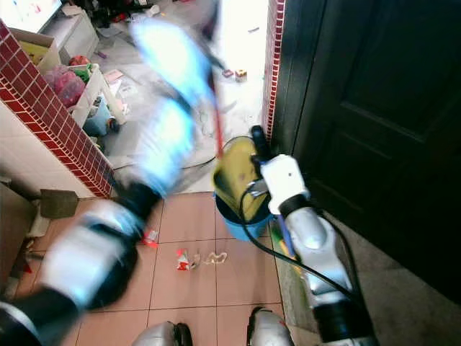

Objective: Sweep floor

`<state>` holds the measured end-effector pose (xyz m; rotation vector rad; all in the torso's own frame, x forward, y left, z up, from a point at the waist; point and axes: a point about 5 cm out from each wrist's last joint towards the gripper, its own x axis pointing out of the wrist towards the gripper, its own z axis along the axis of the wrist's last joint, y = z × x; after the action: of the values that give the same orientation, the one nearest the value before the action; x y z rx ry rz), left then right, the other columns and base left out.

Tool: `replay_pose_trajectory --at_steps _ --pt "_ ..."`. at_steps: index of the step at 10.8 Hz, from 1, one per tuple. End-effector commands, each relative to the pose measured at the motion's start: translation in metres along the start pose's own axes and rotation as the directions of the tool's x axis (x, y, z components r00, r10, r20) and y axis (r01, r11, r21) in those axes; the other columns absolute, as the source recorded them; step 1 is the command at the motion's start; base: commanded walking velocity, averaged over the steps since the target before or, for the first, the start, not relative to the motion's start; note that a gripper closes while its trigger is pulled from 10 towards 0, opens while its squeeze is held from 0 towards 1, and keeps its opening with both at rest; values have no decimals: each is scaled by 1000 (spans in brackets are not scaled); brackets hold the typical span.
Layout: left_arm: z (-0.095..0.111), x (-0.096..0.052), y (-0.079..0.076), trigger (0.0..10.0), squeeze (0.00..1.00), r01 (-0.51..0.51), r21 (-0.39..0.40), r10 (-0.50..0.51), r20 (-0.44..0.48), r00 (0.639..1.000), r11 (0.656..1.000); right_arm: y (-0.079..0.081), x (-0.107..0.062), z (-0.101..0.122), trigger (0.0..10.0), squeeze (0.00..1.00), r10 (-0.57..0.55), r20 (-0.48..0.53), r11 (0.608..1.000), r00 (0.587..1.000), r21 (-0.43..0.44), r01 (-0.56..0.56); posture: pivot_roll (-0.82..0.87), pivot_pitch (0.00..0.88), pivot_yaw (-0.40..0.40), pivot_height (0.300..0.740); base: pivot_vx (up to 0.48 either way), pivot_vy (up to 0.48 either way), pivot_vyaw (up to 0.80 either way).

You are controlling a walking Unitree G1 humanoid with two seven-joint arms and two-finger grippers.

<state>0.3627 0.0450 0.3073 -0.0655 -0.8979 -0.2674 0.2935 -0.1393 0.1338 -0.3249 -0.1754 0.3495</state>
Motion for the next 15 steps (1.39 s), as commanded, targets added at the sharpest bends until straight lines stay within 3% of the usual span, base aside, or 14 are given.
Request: replay_pose_trajectory --at_steps 1,2,3,4,5,6,7,8,9,10,11,12,13,15 --pt "17 14 17 10000 0 -62 -7 62 64 996 998 4 6 10 10000 0 14 51 1000 999 -13 -14 -168 63 80 740 0 0 0" --pt "25 21 49 10000 0 -117 90 110 81 991 989 7 10 9 10000 0 22 57 1000 998 -3 -22 -140 59 80 740 0 0 0" --pt "30 19 88 10000 0 -175 223 167 55 984 959 14 13 8 10000 0 36 61 999 997 13 -37 -117 56 78 740 0 0 0" --pt "27 14 101 10000 0 -172 257 171 24 985 951 17 14 7 10000 0 46 59 999 997 20 -47 -106 56 78 740 0 0 0" --pt "17 -2 132 10000 0 -226 294 257 -72 964 929 21 15 7 10000 0 54 64 998 996 28 -56 -92 57 78 740 0 0 0" --pt "14 -11 144 10000 0 -236 311 282 -110 953 921 21 16 6 10000 0 55 66 998 996 28 -57 -82 59 78 740 0 0 0" --pt "3 -26 155 10000 0 -247 376 336 -193 922 893 22 17 4 10000 0 56 65 998 996 33 -58 -67 58 76 740 0 0 0" --pt "-22 -66 162 10000 0 -321 450 483 -312 818 833 24 19 3 10000 0 55 62 997 997 47 -58 -56 58 74 740 0 0 0" --pt "-55 -125 151 10000 0 -367 395 533 -507 677 842 29 22 5 10000 0 62 74 996 995 65 -67 -47 57 66 740 0 0 0" --pt "-63 -148 145 10000 0 -427 333 540 -576 613 841 31 22 7 10000 0 76 89 996 993 44 -80 -49 57 63 740 0 0 0" --pt "-64 -174 137 10000 0 -457 342 566 -592 574 821 31 22 6 10000 0 79 84 996 993 38 -83 -50 60 50 740 0 0 0" --pt "-63 -182 133 10000 0 -442 360 567 -598 567 822 29 23 6 10000 0 71 81 996 994 52 -76 -45 61 48 740 0 0 0" --pt "-67 -193 122 10000 0 -461 301 532 -657 535 835 26 25 4 10000 0 61 73 996 995 62 -66 -42 56 50 740 0 0 0" --pt "-66 -191 110 10000 0 -376 215 414 -685 600 901 26 26 2 10000 0 44 63 996 997 74 -49 -43 39 61 740 0 240 -747"
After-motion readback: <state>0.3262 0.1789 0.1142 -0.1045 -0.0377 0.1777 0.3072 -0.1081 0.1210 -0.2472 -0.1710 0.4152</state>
